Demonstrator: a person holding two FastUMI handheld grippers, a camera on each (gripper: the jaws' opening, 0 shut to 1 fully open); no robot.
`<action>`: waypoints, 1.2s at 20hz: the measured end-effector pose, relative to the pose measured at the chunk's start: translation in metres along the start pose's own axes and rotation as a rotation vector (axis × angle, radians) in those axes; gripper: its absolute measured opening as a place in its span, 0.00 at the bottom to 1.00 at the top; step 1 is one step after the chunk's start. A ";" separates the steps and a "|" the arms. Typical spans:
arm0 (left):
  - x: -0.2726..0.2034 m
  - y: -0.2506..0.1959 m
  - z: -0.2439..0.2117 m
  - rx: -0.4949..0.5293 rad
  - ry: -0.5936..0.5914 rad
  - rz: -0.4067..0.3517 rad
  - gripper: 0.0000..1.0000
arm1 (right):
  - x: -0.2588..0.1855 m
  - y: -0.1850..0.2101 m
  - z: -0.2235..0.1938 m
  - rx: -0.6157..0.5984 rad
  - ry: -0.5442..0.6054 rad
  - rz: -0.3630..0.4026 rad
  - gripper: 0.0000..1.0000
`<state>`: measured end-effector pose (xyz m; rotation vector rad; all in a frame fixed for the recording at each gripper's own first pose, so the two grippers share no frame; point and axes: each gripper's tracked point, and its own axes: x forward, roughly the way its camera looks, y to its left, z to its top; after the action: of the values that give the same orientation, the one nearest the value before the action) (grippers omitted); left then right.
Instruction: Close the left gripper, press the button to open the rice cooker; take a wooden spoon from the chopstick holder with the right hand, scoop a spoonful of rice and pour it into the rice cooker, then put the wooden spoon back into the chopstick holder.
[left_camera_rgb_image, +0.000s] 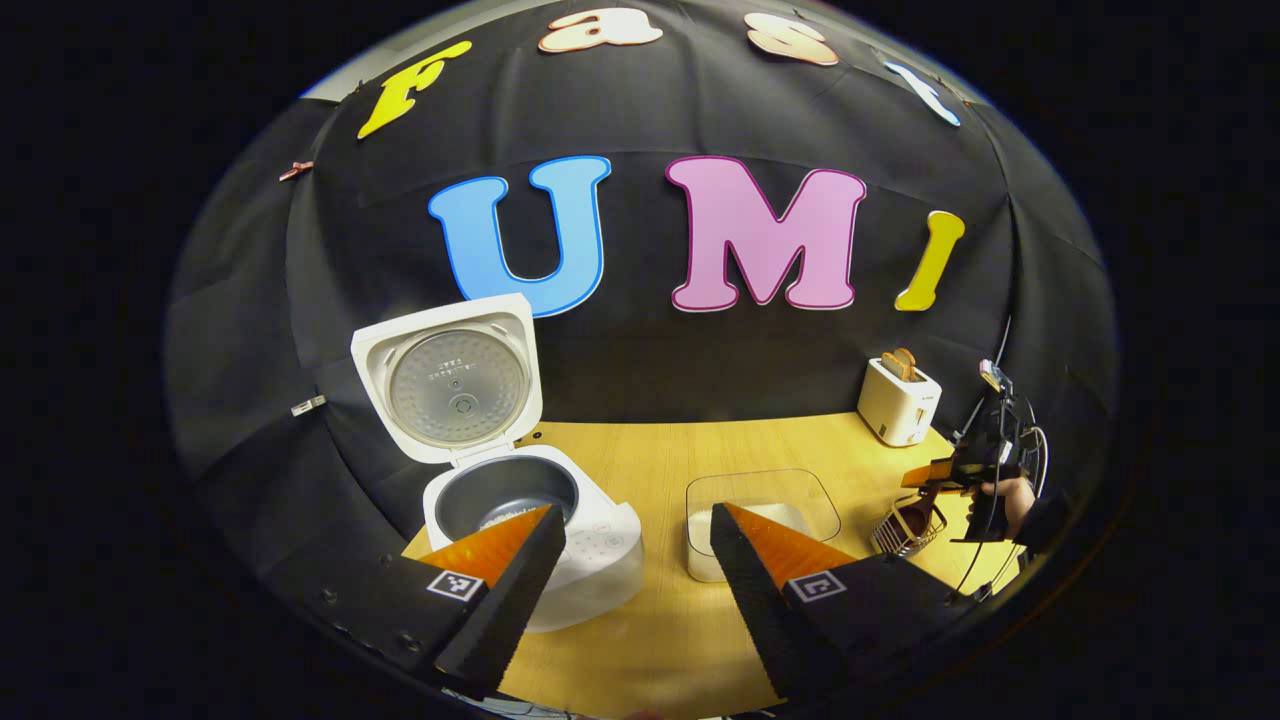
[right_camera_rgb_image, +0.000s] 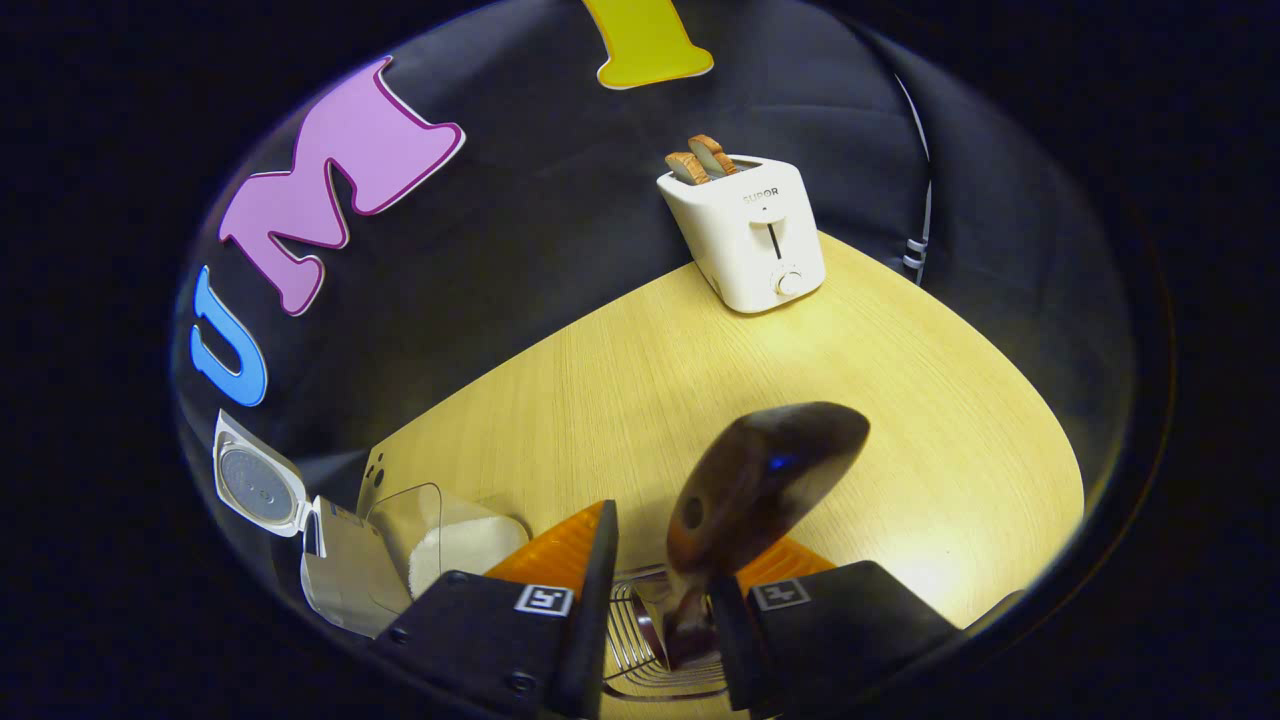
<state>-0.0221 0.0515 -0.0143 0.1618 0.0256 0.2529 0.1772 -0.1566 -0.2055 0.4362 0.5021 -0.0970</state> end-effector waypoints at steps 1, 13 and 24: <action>-0.002 -0.002 0.001 0.004 -0.005 -0.008 0.95 | -0.003 -0.002 0.001 0.003 -0.002 -0.012 0.32; 0.010 0.020 0.018 -0.032 -0.077 -0.101 0.94 | -0.062 0.014 0.060 -0.018 -0.183 -0.112 0.20; 0.008 0.091 0.014 -0.054 -0.102 -0.077 0.95 | -0.089 0.155 0.064 -0.091 -0.246 0.023 0.19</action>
<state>-0.0361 0.1387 0.0145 0.1192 -0.0760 0.1678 0.1579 -0.0448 -0.0526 0.3349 0.2583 -0.1038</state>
